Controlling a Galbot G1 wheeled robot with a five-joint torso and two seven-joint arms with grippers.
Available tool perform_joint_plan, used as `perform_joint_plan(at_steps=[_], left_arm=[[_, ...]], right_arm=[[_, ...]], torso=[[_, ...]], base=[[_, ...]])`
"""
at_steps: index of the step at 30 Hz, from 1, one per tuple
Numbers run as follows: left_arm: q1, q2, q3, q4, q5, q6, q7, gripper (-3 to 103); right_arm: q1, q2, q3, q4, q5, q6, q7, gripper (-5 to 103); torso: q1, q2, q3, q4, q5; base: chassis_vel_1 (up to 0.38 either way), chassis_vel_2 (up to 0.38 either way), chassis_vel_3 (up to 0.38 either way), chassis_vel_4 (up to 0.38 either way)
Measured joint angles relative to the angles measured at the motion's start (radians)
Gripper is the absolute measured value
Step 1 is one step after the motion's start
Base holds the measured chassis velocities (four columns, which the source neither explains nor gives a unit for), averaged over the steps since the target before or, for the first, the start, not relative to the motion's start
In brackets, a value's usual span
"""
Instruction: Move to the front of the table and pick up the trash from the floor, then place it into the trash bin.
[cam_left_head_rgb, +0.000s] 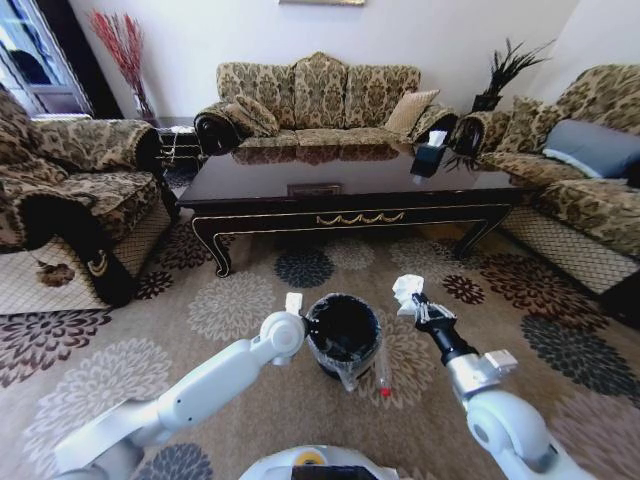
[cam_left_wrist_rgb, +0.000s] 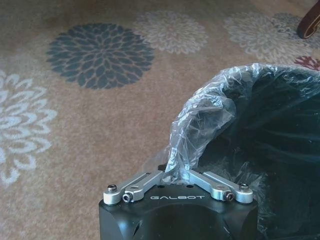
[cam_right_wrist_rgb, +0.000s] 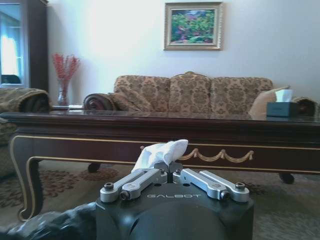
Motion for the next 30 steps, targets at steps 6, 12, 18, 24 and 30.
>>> perform_joint_plan(at_steps=[6, 12, 18, 24, 30], left_arm=[[-0.016, -0.022, 0.034, 0.0, -0.014, -0.004, -0.018, 0], [0.0, -0.029, 0.04, -0.009, -0.019, -0.004, -0.03, 0], [-0.002, -0.043, 0.045, -0.015, -0.027, -0.003, -0.04, 0], [0.004, -0.052, 0.051, -0.015, -0.024, -0.003, -0.045, 0], [0.015, -0.046, 0.051, -0.02, -0.02, -0.002, -0.046, 0]], right_arm=[[-0.05, 0.015, -0.025, 0.008, -0.097, 0.055, -0.059, 1], [-0.081, 0.028, -0.045, -0.001, -0.187, 0.107, -0.102, 1], [-0.102, 0.032, -0.062, -0.003, -0.257, 0.129, -0.143, 1], [-0.106, 0.037, -0.074, -0.012, -0.287, 0.132, -0.156, 10], [-0.103, 0.04, -0.088, -0.02, -0.291, 0.127, -0.162, 32]], torso=[[0.0, 0.0, 0.0, 0.0002, 0.0], [0.0, 0.0, 0.0, 0.0002, 0.0], [0.0, 0.0, 0.0, 0.0001, -0.0001], [0.0, 0.0, 0.0, 0.0001, -0.0001], [0.0, 0.0, 0.0, 0.0001, -0.0001]], base=[[0.0, 0.0, 0.0, 0.0], [0.0, 0.0, 0.0, 0.0], [0.0, 0.0, 0.0, 0.0], [0.0, 0.0, 0.0, 0.0], [0.0, 0.0, 0.0, 0.0]])
